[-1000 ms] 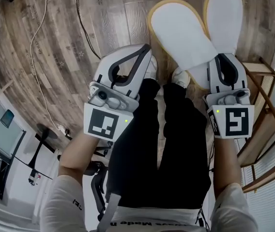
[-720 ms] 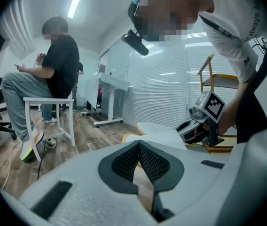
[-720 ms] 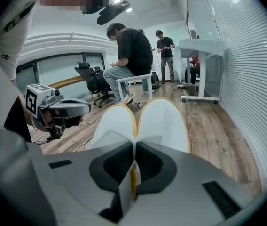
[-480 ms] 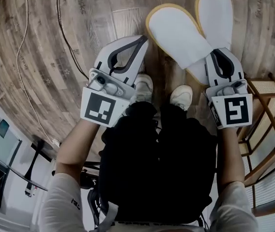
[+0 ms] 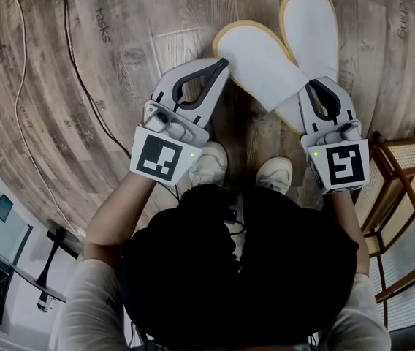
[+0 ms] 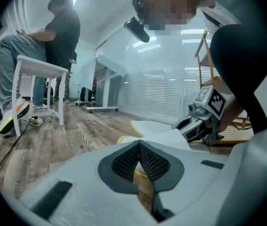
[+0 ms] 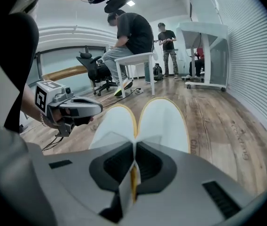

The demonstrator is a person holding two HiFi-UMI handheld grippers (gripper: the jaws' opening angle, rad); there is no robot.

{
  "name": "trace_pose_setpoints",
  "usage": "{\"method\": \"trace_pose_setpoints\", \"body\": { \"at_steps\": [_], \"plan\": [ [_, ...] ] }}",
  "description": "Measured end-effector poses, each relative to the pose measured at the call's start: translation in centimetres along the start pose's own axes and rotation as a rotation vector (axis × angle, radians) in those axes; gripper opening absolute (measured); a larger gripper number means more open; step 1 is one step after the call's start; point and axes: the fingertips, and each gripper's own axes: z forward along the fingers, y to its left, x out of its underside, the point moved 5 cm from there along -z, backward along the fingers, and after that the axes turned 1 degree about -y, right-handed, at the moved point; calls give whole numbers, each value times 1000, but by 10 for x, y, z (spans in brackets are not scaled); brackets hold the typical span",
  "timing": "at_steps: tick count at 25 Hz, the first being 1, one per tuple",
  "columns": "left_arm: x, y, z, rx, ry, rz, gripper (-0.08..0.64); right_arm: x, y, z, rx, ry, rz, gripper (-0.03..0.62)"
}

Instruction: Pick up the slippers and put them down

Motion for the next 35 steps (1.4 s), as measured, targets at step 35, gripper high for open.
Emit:
{"method": "trace_pose_setpoints", "body": {
  "at_steps": [35],
  "plan": [
    [98, -3, 38, 6, 150, -5, 11, 88, -17, 69, 13, 184, 48, 25]
  ]
}}
